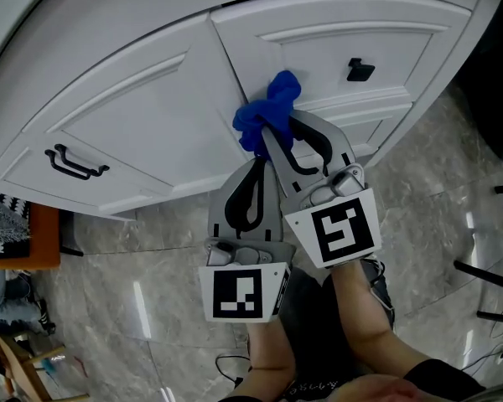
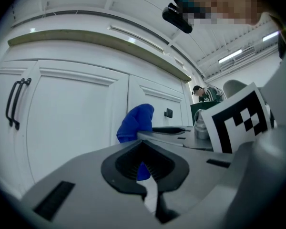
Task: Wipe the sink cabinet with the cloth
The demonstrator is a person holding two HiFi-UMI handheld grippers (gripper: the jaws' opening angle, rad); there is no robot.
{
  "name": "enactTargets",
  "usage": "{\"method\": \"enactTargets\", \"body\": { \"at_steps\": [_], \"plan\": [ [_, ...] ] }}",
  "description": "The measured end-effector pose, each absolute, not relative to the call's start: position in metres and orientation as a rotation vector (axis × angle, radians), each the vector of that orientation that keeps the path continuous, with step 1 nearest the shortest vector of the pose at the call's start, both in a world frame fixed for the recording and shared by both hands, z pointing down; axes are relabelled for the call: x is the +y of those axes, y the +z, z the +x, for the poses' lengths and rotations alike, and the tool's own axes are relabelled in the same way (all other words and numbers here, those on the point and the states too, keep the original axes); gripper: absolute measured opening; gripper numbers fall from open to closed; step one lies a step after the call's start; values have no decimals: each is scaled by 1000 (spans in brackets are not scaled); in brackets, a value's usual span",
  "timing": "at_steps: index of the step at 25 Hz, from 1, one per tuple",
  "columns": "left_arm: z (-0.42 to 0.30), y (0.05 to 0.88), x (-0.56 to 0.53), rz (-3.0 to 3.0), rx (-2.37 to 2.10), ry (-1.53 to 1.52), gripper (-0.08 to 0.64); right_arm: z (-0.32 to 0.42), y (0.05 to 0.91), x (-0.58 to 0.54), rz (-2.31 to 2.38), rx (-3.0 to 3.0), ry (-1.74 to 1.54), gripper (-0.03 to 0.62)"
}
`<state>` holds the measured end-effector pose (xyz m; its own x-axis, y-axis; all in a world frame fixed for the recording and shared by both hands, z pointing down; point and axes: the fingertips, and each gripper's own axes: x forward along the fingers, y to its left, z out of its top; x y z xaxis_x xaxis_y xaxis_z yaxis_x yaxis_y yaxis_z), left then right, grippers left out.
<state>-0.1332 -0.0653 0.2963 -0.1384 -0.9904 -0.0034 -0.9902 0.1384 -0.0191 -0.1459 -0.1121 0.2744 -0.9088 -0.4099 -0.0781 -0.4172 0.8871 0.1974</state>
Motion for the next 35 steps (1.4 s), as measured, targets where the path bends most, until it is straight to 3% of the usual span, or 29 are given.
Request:
{"method": "enactTargets", "body": {
  "at_steps": [35],
  "plan": [
    [-129, 299, -72, -2077, 2345, 18, 5, -141, 274, -115, -640, 2995, 344, 80]
  ]
}}
